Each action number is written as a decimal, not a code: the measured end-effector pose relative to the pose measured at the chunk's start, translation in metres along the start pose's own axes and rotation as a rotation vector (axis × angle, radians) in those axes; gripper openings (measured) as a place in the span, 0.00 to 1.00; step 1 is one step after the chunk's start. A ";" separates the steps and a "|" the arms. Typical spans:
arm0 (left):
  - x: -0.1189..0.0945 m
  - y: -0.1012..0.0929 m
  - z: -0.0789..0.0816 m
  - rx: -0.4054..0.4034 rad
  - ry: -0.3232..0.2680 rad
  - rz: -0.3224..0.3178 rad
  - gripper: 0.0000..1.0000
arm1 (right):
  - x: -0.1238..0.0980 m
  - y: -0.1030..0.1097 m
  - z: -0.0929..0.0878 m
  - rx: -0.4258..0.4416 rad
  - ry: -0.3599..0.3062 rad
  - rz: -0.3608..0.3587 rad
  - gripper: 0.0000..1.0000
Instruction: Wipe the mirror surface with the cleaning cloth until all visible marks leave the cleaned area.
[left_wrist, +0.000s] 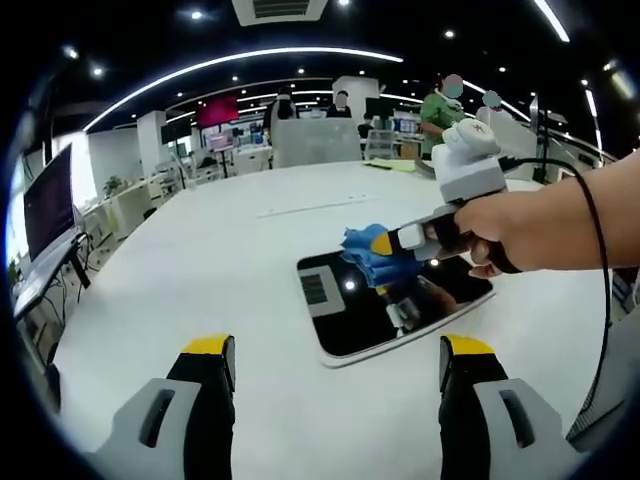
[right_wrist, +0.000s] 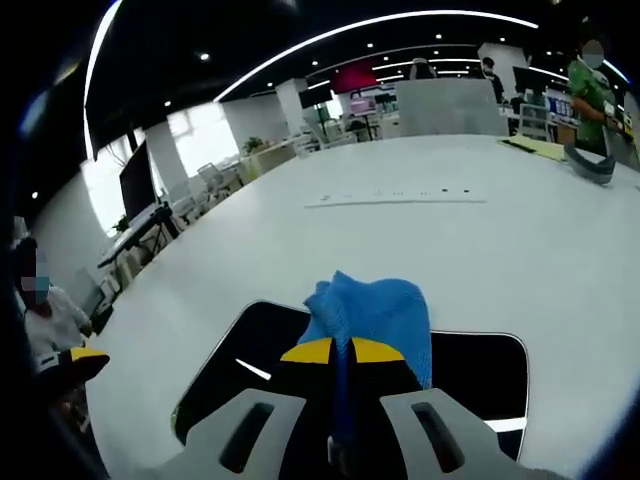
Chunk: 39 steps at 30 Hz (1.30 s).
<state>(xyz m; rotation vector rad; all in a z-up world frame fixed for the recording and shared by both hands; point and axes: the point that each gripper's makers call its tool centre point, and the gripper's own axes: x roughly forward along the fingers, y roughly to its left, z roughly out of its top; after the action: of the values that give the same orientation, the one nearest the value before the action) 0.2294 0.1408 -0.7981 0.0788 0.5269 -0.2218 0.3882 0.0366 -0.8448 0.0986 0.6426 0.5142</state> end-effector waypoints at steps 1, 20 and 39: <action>0.000 0.000 0.000 0.002 -0.001 0.002 0.84 | 0.000 0.000 0.000 -0.001 0.001 0.000 0.01; 0.006 0.000 -0.002 0.006 0.004 -0.001 0.84 | -0.013 -0.025 -0.001 0.033 -0.011 -0.027 0.01; 0.001 -0.001 -0.001 0.012 0.003 -0.001 0.84 | -0.029 -0.054 -0.001 0.068 -0.025 -0.072 0.01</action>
<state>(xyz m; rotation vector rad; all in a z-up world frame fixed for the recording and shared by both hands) 0.2294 0.1398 -0.7993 0.0907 0.5291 -0.2257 0.3913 -0.0247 -0.8430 0.1458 0.6366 0.4211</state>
